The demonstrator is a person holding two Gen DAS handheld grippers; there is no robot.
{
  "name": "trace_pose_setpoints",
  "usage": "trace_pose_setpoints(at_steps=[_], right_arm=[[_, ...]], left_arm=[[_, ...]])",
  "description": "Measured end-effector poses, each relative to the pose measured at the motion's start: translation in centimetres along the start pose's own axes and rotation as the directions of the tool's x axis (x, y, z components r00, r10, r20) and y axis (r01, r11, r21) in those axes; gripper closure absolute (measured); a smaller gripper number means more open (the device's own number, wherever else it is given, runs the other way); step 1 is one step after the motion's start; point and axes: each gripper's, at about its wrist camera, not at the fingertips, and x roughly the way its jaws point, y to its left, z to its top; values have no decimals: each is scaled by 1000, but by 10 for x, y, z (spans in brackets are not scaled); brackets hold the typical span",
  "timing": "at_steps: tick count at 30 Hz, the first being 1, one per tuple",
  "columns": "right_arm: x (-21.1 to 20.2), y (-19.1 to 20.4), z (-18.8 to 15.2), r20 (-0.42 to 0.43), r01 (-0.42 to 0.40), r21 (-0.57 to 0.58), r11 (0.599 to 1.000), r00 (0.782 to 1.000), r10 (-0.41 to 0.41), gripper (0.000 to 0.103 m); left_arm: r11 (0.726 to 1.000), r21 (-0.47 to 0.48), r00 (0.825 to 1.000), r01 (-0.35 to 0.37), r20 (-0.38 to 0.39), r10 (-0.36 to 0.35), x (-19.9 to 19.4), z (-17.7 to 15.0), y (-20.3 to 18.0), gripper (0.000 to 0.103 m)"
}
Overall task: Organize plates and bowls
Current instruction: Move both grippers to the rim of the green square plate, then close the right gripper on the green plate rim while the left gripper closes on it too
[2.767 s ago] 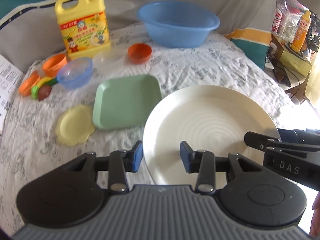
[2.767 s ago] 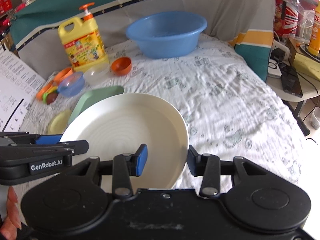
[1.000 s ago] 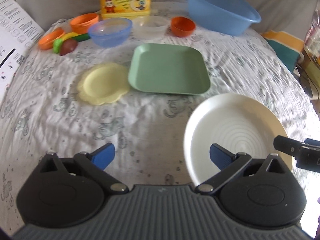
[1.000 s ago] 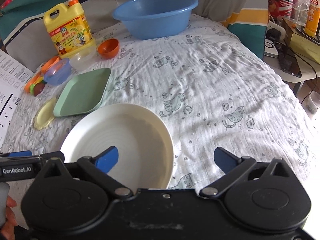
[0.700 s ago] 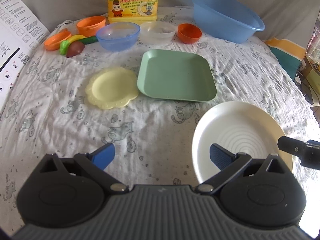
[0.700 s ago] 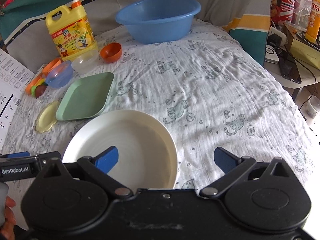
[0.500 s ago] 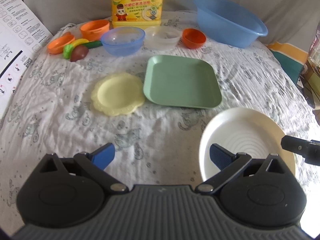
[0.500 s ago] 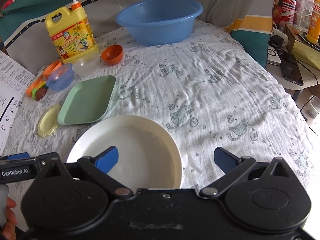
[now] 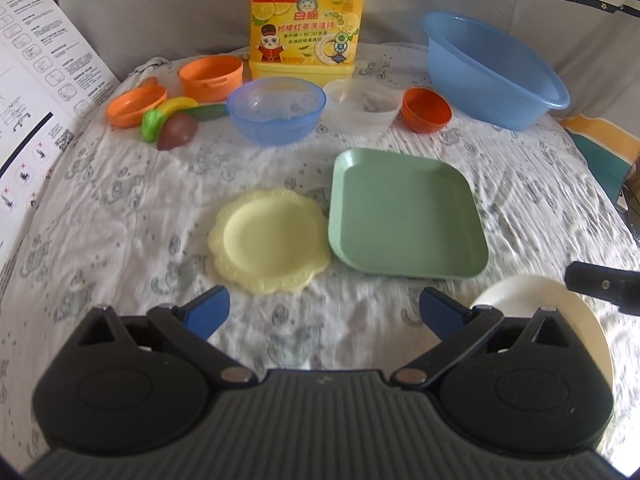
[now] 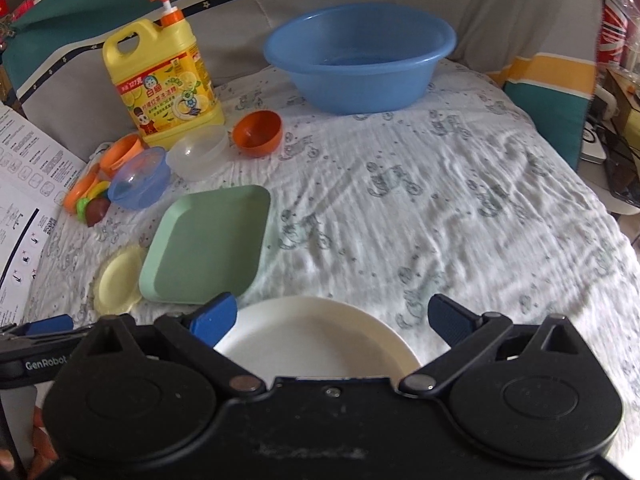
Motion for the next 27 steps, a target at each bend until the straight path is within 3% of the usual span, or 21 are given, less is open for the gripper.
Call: trace_pose_setpoints(at_steps=[4,8,10,16,17,21,27], right_arm=[[19,15,13,-26,-31,-3,1000,999,31,0],[41,30,25,-51,-64,-6,998,997,63,15],[55,36,29,-66,-71,-2,998,995,70,16],[93,50,37,-101,-76,-30,997,992,72,46],[98,52,37,-109,-76,-38,996,991,72,57],[105,52,39,-90,-56,-72,996,995,49,82],[108,26,47,-53,-4,-18,1000,999,3,84]], left_arm=[[1000,5,1000,2,14,-2,7,12,4,0],[1000,8,1000,-8,24,7,16,26,13,0],[1000,6,1000,-11,24,11,22,33,18,0],[1000,13,1000,-12,5,12,42,49,18,0],[1000,17,1000,-9,5,9,45,51,17,0],[999,40,1000,9,1,-9,56,59,6,0],[996,77,999,35,-8,-35,72,68,-15,2]])
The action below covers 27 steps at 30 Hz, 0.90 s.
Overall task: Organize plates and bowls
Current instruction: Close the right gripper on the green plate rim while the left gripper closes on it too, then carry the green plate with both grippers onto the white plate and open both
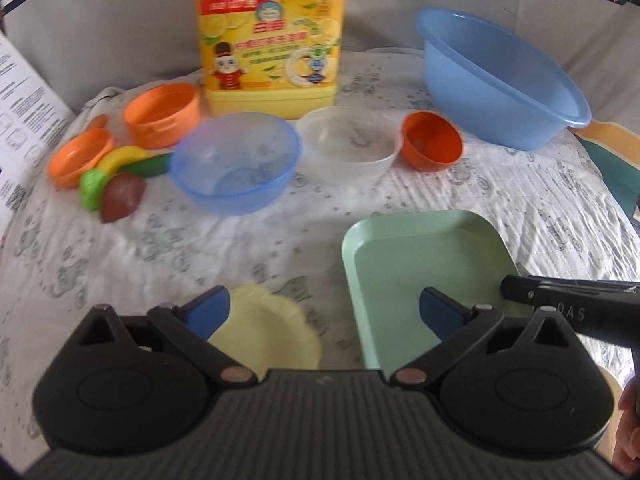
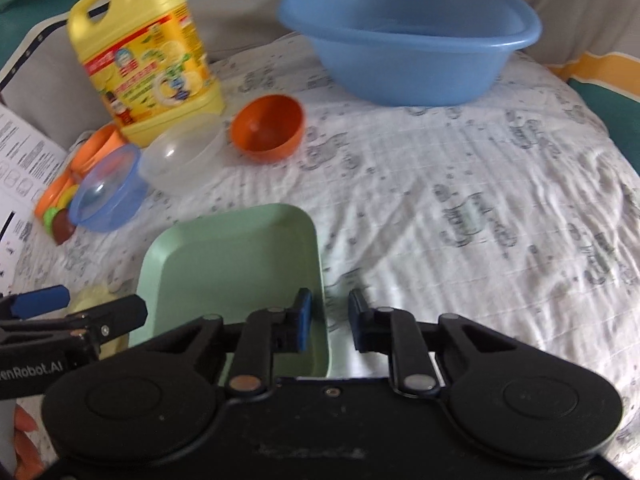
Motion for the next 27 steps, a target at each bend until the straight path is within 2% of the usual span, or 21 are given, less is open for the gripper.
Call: trace_pose_setpoints(at_steps=[5,7,11,13,14,16,20,27], right_arm=[[-1,-15,3,9,-6,29,1000,1000,6,84],[-2,-17,1,11,-6,22,1000,1000,6,84],[-4,-19,0,12,-25,5,1000,1000,25,81],[-5,-18,0,13,-28,-1,1000,1000,28,81],[-5,-18,0,14,-30,1,1000,999,30,81],[-5,-18,-1,18,-36,7,999,999,36,81],[-5,-16,-3,31,-38,-22,999,999,39,81],[-3,-13,-2,36,-38,-28,999,999,39,79]], left_arm=[[998,39,999,51,-19,-50,11,8,-20,12],[996,55,997,66,-42,-64,14,9,-27,19],[995,39,993,93,-81,-90,18,2,-29,30],[993,39,989,109,-108,-105,23,-1,-30,49],[993,45,989,107,-107,-101,24,-3,-32,49],[991,67,989,115,-100,-108,22,-5,-36,64],[988,92,989,122,-99,-113,22,-8,-43,65],[990,89,991,110,-85,-102,21,-12,-42,59]])
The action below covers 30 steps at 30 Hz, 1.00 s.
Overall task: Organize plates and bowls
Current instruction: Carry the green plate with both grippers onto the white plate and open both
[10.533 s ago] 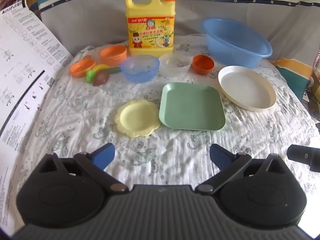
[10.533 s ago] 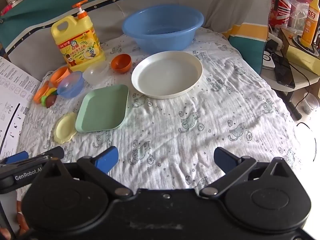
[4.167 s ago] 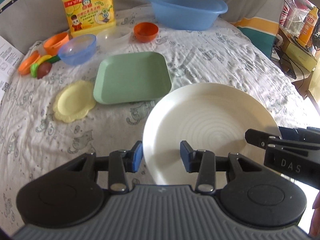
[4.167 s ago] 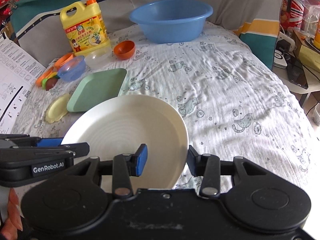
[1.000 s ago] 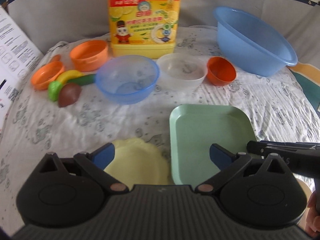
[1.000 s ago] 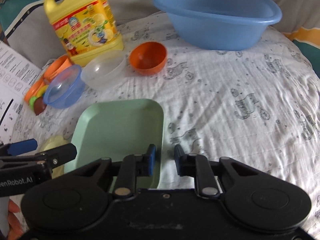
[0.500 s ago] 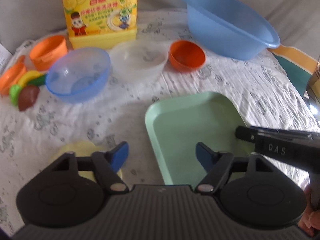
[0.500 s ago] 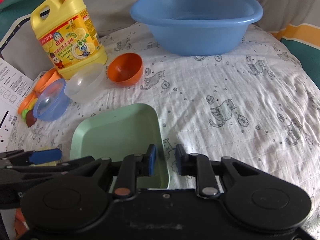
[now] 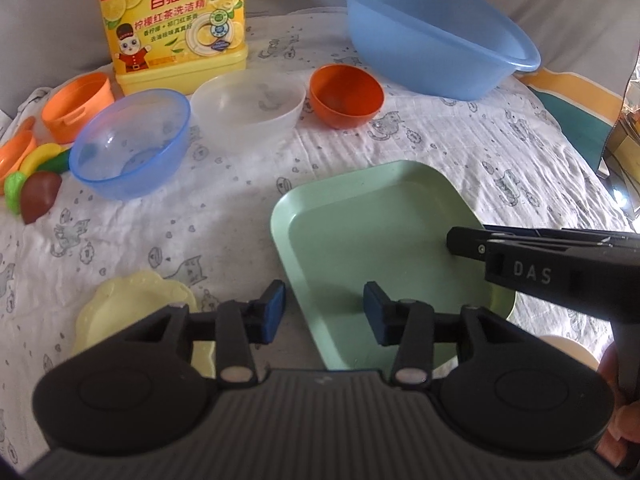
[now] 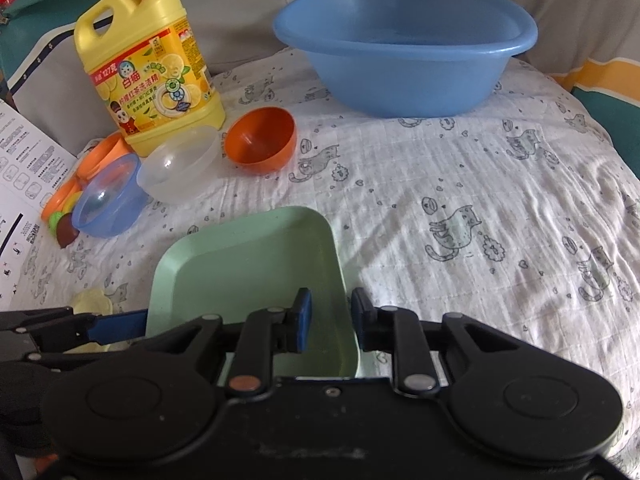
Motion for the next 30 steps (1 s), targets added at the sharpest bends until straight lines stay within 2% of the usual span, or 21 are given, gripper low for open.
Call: trace_pose_setpoints(at_steps=[2,3,9,15,30], right_arm=[[2,5,1,-6,9,-4,1000,1000,-9,77],[3,8,2,-11,11,-7,1000,1000,-11,73],[-2,12,8,-19,-15,12,1000,1000,15,73],[-25,18,7,11,-31,8,999,999,31,73],[-104,24,-25,102,-48,-62,997,993,55,73]], left_arm=[[1000,8,1000,-21,8,21,0,1,-3,59],[999,11,999,-34,13,34,0,2,-4,61],[999,-3,998,-42,45,42,-16,9,2,62],[999,-9,996,-52,77,52,-39,9,1,62],[999,39,982,-37,185,29,-106,-31,-15,62]])
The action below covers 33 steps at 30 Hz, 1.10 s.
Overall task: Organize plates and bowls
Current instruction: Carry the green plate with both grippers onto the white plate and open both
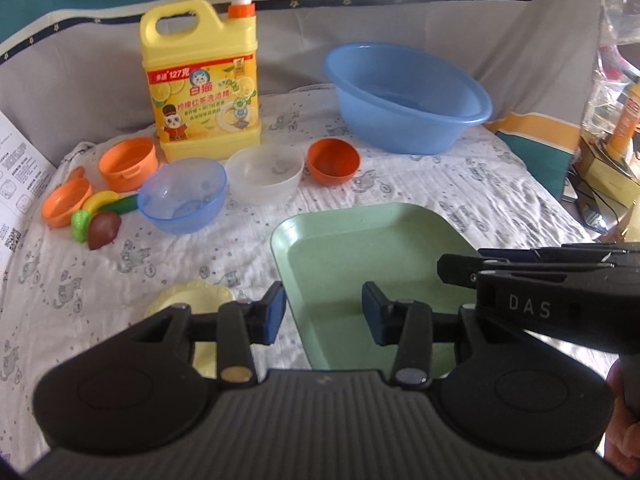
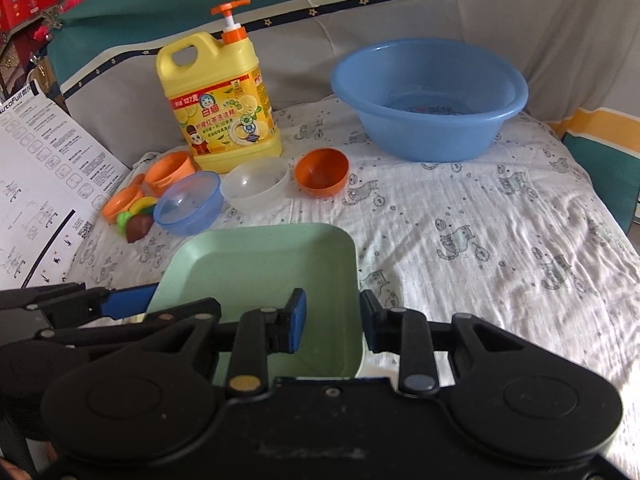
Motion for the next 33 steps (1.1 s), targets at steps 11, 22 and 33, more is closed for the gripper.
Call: trace_pose_setpoints(at_steps=[11,22,33], right_arm=[[-47,-10,-42,24,35,-21,999,999,-34,73],[-69,-25,-73,0,50,1,999,999,-50,73],[-62,-35,-96,-49,65,12,998,997,-65,73]], left_arm=[[997,78,1000,17,3,-17,-30,-35,-33,62],[992,117,999,39,-37,-35,-40,-55,-56,62],[990,122,989,63,-138,-46,-23,-76,-66,60]])
